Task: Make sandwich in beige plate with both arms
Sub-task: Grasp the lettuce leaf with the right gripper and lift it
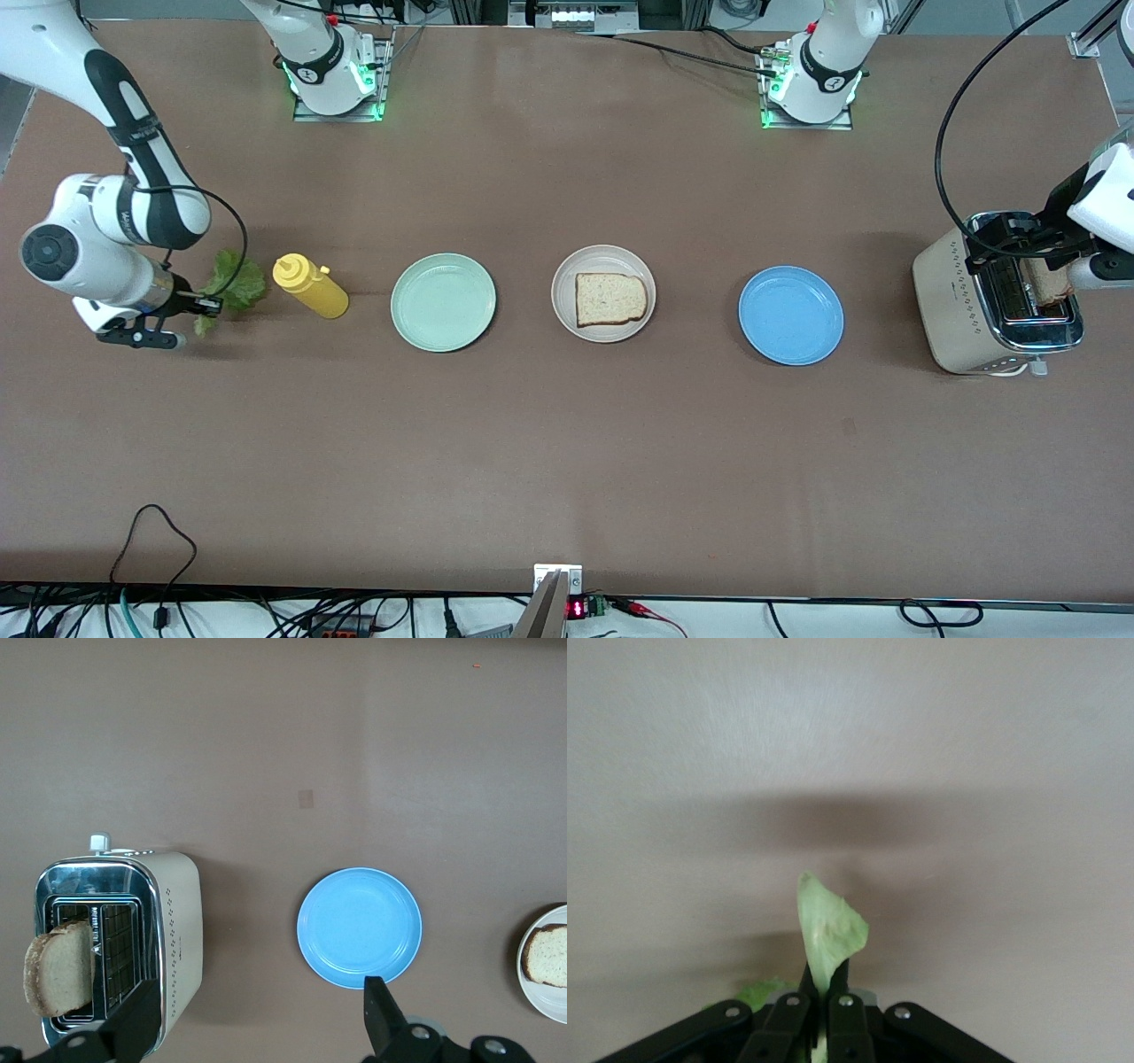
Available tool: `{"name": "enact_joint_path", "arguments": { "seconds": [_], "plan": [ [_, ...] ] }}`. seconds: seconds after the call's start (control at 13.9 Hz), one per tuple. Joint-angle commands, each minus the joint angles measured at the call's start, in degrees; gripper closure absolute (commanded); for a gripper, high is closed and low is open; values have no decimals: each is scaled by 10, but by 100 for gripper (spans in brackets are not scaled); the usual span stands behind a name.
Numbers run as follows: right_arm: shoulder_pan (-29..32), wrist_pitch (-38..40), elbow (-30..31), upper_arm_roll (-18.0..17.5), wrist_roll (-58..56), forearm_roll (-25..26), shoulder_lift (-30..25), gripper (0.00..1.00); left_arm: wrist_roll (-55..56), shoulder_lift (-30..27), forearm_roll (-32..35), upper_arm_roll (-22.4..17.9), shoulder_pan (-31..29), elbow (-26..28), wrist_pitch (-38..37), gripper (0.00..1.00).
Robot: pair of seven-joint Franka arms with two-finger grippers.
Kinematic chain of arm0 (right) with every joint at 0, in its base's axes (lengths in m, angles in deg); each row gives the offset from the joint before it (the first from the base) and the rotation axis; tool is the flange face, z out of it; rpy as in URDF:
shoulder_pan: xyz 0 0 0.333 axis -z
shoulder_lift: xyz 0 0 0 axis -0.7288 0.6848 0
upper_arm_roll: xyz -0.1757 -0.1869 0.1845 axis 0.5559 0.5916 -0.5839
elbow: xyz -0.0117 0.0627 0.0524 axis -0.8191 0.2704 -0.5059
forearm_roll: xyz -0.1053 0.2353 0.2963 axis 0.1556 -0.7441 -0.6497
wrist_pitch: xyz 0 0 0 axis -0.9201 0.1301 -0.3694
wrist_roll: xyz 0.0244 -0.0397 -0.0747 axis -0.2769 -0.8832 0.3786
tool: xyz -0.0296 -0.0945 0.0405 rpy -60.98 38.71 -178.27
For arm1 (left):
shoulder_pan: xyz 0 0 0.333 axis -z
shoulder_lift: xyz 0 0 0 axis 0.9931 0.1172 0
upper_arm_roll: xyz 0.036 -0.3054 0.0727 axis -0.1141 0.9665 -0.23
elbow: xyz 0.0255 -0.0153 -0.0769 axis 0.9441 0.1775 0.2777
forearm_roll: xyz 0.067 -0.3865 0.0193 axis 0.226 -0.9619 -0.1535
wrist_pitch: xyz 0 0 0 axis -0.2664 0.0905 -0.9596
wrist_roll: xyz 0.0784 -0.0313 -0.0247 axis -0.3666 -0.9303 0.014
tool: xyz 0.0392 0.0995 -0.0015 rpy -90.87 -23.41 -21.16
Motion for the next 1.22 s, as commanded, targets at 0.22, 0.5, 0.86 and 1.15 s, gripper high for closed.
{"name": "enact_joint_path", "arguments": {
  "seconds": [0.22,0.5,0.86,1.15],
  "plan": [
    [8,89,2,-4,-89,-2,-113,100,-4,-10,0,5,-4,7,3,0],
    [-3,223,-41,-37,-115,-66,-189,100,-6,-10,-29,5,-15,9,9,0],
    [-25,418,-173,-48,-120,-181,-209,100,-6,-18,-29,5,-15,20,13,0],
    [-65,444,-205,-69,-36,-215,-211,100,-11,-20,-29,5,-15,25,19,0]
  ]
}}
